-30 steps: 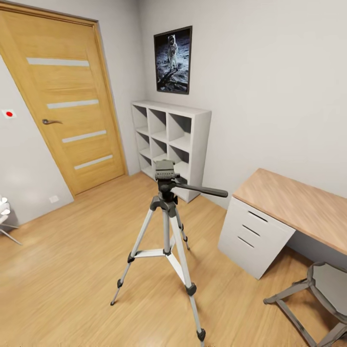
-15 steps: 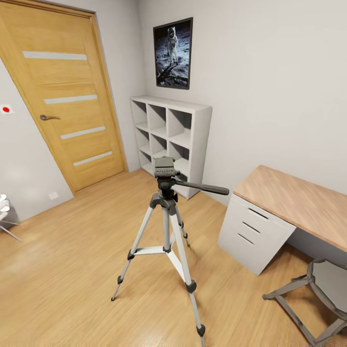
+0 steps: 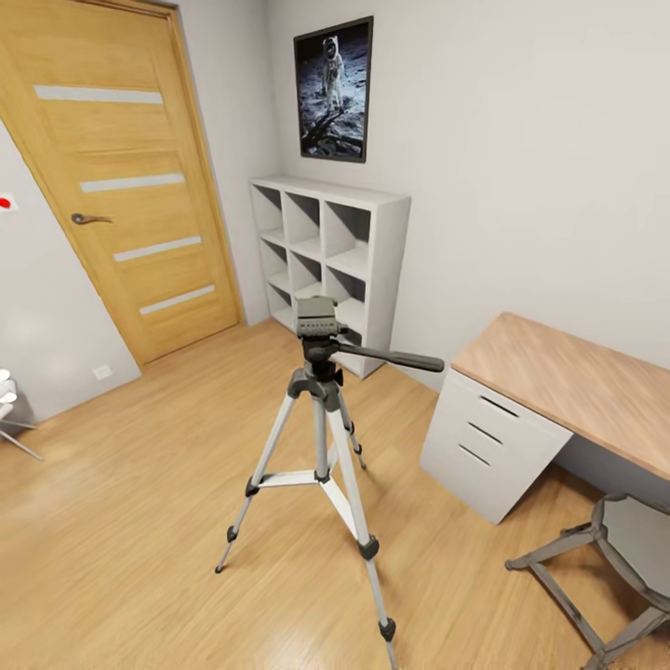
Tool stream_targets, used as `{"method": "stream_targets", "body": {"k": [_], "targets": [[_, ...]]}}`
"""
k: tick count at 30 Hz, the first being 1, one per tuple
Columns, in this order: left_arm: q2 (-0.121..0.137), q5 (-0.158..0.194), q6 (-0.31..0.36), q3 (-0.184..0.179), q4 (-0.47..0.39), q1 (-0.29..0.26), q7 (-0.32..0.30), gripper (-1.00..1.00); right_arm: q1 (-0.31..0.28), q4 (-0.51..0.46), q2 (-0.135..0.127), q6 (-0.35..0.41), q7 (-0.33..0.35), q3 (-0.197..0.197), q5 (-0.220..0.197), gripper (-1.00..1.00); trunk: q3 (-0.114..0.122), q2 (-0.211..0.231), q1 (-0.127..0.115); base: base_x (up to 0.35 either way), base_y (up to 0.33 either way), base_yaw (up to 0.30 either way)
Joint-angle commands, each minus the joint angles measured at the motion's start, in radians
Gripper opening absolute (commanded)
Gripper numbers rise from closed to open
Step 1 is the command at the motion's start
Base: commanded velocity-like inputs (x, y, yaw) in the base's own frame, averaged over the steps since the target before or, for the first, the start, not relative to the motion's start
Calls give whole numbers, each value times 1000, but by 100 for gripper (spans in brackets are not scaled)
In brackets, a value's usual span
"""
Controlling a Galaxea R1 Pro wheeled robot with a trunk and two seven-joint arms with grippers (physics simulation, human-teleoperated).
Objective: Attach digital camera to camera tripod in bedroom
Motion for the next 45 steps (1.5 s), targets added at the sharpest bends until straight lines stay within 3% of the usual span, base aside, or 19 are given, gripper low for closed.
{"method": "stream_targets", "body": {"k": [1,45], "targets": [[0,8,-4,-6,2,-1,-4,-100,-1,3,-1,-6,2,-9,10,100,-3,-2,0,0,0,-49],[0,8,-4,-7,2,-1,-4,-100,-1,3,-1,-6,4,-9,10,100,-74,-2,0,0,0,-62]]}}
